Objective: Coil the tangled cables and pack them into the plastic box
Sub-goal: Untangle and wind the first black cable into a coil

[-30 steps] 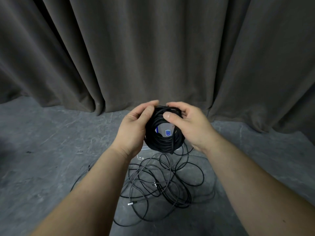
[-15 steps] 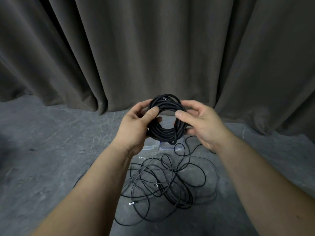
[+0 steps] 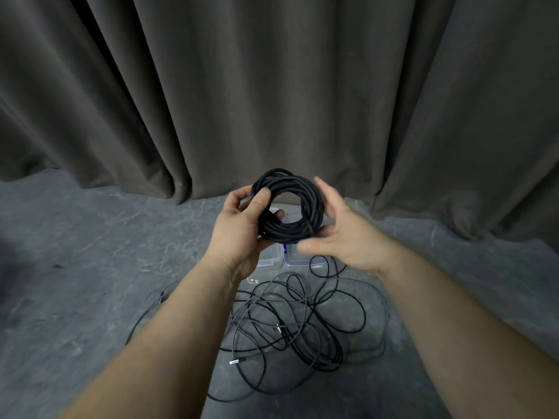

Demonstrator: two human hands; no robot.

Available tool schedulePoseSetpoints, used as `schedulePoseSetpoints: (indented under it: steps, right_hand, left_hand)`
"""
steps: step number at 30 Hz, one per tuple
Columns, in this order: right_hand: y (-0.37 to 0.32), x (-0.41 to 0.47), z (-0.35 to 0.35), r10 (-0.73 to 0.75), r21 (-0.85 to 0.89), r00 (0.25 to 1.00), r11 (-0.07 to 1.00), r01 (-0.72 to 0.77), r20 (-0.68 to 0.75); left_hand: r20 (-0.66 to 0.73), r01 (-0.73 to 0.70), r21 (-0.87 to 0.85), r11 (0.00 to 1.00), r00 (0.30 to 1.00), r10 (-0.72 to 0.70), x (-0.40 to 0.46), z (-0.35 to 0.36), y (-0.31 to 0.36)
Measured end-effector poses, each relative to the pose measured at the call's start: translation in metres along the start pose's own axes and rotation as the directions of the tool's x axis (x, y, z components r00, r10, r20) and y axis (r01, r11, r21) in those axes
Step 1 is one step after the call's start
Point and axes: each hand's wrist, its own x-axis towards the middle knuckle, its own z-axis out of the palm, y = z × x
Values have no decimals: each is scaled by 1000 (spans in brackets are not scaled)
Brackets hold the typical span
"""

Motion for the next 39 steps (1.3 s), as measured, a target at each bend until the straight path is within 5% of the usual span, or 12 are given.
schedulePoseSetpoints:
  steps: [3,11,28,39]
  right_hand:
    - [0,2,-5,-5,97,989,995,19,-146]
    - [6,3,-9,8,336,999,942,9,-50]
    - [29,14,10,15,277,916,955,105,-401]
    - [66,32,47,119,273,962,961,-49,-246]
  left_hand:
    - [34,-21,58,998,999,19,0,-3,0]
    - [61,-47,43,998,997,44,-1,-4,-6]
    - [82,-77,273,959,995,57,3,-14,-27]
    - [-70,-71,305,950,993,97,11,-61,-66]
